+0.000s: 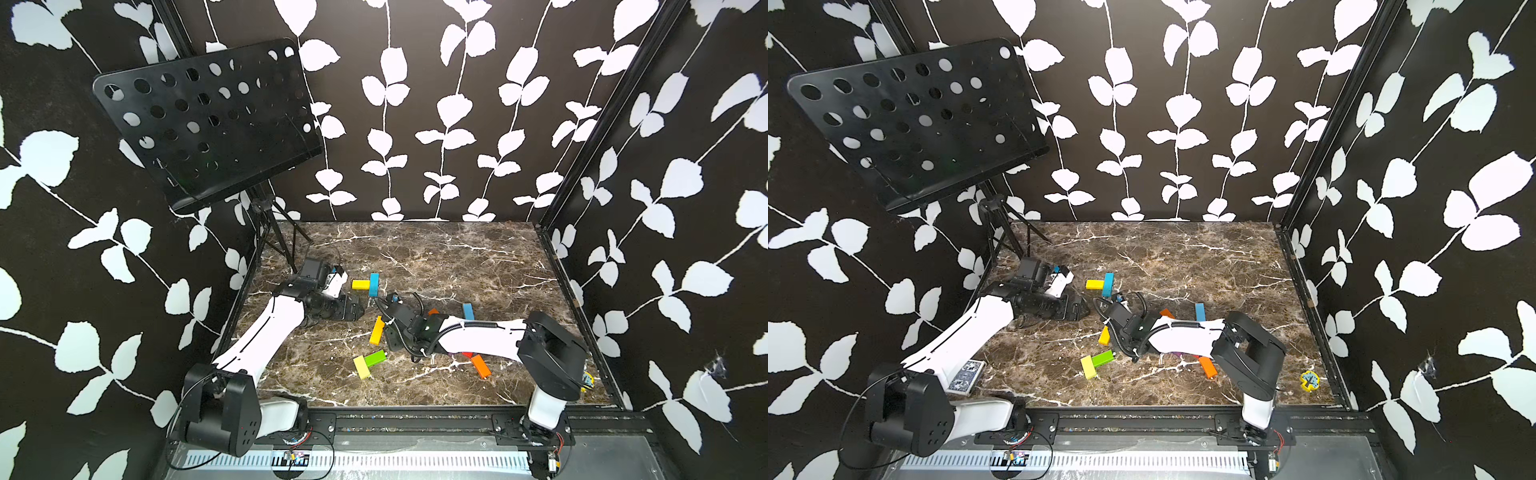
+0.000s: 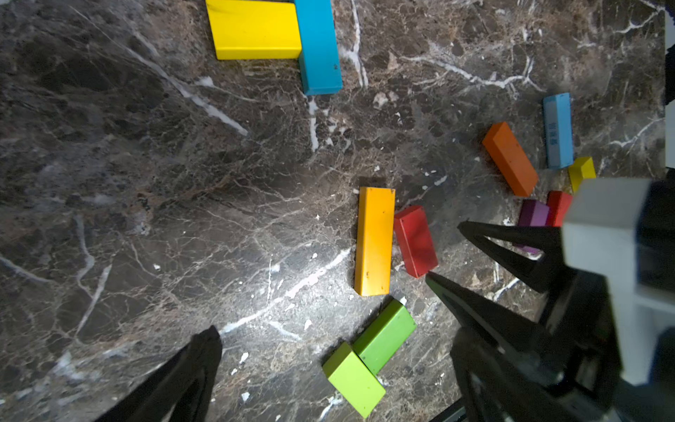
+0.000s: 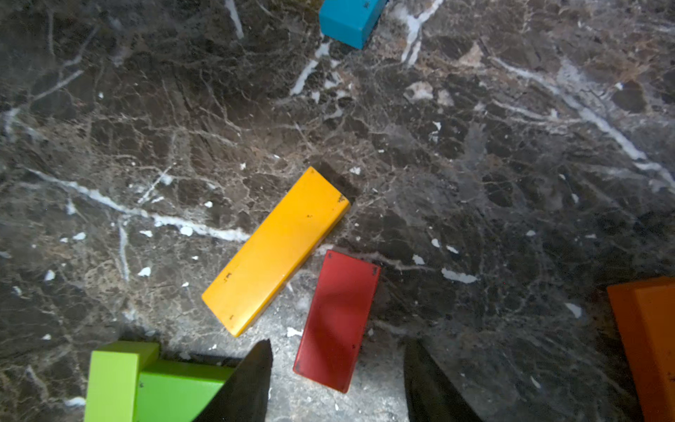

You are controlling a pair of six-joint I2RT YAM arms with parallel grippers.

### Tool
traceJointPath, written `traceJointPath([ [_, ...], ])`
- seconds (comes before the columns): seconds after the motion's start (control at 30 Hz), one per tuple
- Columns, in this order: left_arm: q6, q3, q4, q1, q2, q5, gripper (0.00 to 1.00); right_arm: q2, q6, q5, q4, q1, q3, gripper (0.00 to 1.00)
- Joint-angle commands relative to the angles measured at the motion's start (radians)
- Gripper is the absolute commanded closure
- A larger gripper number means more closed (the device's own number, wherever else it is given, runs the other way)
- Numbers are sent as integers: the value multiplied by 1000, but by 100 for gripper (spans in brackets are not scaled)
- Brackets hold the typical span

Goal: Assemble the letter t with building blocks
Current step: Pick up the building block from the center of the board.

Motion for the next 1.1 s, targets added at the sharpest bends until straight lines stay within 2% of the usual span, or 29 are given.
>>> traceJointPath([
  [0.0, 2, -23, -21, 1, -33, 26, 1, 25, 25, 25, -18, 4, 23, 45],
  [0.77, 14, 1, -23, 1, 5, -3, 1, 108, 12, 37, -39, -1, 72, 49],
  [1.07, 12, -5, -16, 2, 20, -5, 1, 121, 14, 27, -33, -7, 68, 58],
])
